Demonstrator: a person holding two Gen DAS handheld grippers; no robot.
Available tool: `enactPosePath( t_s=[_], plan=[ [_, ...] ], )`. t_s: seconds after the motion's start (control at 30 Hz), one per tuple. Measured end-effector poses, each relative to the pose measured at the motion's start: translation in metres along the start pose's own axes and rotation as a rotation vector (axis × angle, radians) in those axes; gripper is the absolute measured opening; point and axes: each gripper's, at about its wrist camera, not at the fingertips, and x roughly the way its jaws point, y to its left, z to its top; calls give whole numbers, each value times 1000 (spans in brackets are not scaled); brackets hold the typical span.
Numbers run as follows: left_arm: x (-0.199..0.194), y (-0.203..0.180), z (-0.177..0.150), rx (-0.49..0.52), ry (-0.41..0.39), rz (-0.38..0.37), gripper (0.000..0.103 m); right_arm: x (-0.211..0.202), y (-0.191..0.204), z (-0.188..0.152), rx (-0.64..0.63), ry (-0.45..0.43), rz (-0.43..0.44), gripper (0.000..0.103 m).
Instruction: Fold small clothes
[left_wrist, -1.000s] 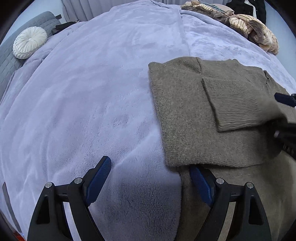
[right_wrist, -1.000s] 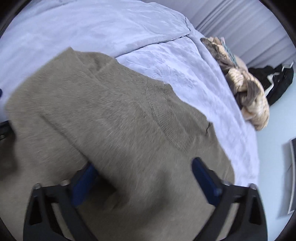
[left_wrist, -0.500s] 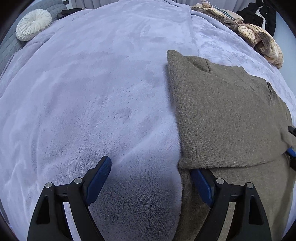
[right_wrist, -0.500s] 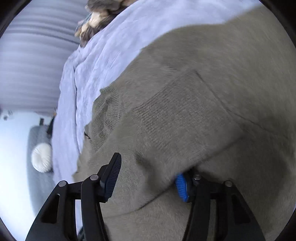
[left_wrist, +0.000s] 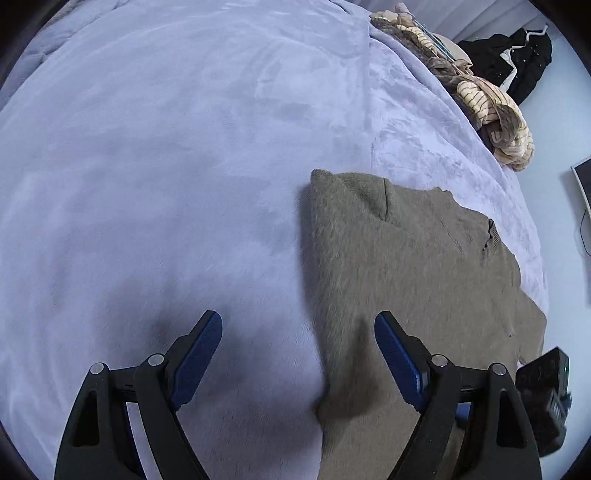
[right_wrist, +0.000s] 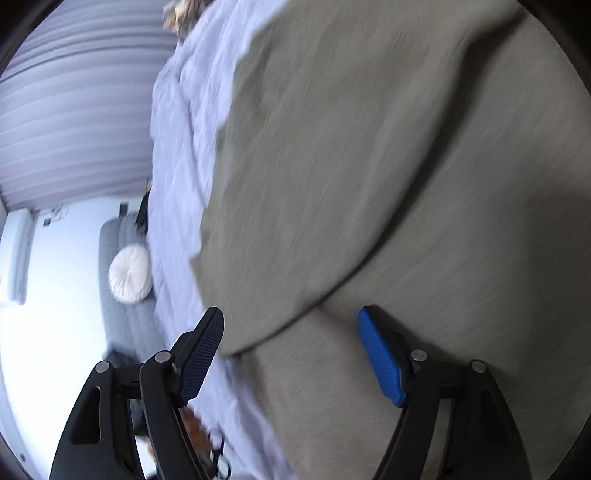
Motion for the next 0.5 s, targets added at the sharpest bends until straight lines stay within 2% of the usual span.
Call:
enactPosePath(
  t_s=[0.1, 0.17, 0.2, 0.23, 0.27, 0.33, 0.4, 0.5],
  plan=[
    [34, -15, 18, 23, 71, -26, 85, 42, 17, -17, 27, 39, 61, 78],
    [41, -23, 24, 51, 81, -33, 52, 65, 24, -20, 78, 46, 95, 78],
    [39, -23, 26, 62, 98, -77, 22, 74, 25, -18, 102, 48, 92, 74],
    [36, -22, 28, 55, 103, -106, 17, 79, 25, -19, 125, 45, 99, 44],
    [30, -21, 30, 60, 92, -127, 10, 84, 24, -17, 154, 46, 118, 7],
    [22, -17, 33, 92, 82, -147, 9, 92, 30, -13, 170, 54, 128, 7],
    [23, -11, 32, 118, 87, -152, 10, 96, 48, -14, 84, 71, 147, 7],
    [38, 0, 30, 103, 109, -154, 10, 109, 59, -22, 32, 102, 112, 7]
  ],
)
